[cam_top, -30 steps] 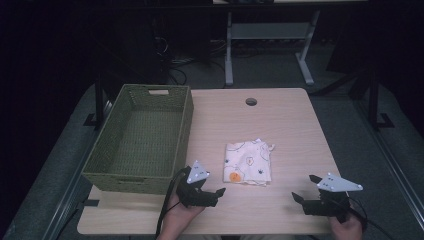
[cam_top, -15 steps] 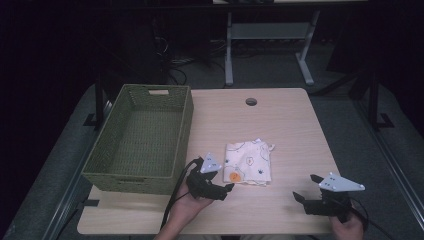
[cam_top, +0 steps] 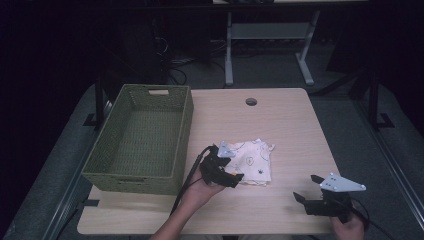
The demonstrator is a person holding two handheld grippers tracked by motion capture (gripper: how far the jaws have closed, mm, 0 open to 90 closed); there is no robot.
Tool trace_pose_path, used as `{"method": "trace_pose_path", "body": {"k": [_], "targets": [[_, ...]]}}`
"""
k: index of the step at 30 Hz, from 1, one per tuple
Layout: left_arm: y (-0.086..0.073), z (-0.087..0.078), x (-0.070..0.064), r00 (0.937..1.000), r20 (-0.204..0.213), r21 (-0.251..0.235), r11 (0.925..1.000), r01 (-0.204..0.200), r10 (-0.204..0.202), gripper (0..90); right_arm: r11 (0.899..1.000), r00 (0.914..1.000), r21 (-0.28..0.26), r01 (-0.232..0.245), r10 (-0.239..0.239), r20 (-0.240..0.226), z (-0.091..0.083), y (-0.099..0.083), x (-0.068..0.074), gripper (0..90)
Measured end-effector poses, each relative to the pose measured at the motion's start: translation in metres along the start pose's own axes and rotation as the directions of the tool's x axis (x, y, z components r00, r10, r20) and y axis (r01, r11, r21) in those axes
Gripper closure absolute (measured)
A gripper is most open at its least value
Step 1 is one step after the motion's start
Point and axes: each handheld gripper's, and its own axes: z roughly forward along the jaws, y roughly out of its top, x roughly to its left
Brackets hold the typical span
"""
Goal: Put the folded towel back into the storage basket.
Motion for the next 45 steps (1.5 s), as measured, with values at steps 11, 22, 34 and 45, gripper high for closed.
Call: {"method": "trace_pose_path", "body": {"k": [11, 22, 34, 45], "targets": [[0.026, 0.022, 0.003, 0.9997, -0.007, 0.053, 0.9984, -0.022, 0.022, 26.3, 1.000, 1.0000, -0.008, -0.007, 0.007, -0.005, -0.001, 0.000, 0.000, 13.9], [0.040, 0.048, 0.010, 0.9999, -0.008, 0.111, 0.9938, -0.006, 0.007, 30.3, 1.000, 0.9999, -0.016, -0.008, 0.008, -0.008, -0.002, 0.001, -0.001, 13.9], [0.042, 0.075, 0.016, 0.9996, -0.019, 0.167, 0.9857, 0.022, -0.019, 43.1, 1.000, 1.0000, -0.019, -0.005, 0.005, -0.007, -0.002, 0.002, -0.001, 13.9], [0.038, 0.084, 0.015, 0.9982, -0.057, 0.192, 0.9814, -0.003, 0.014, 55.2, 1.000, 1.0000, -0.019, 0.000, -0.001, -0.007, -0.002, 0.002, 0.000, 13.9]]}}
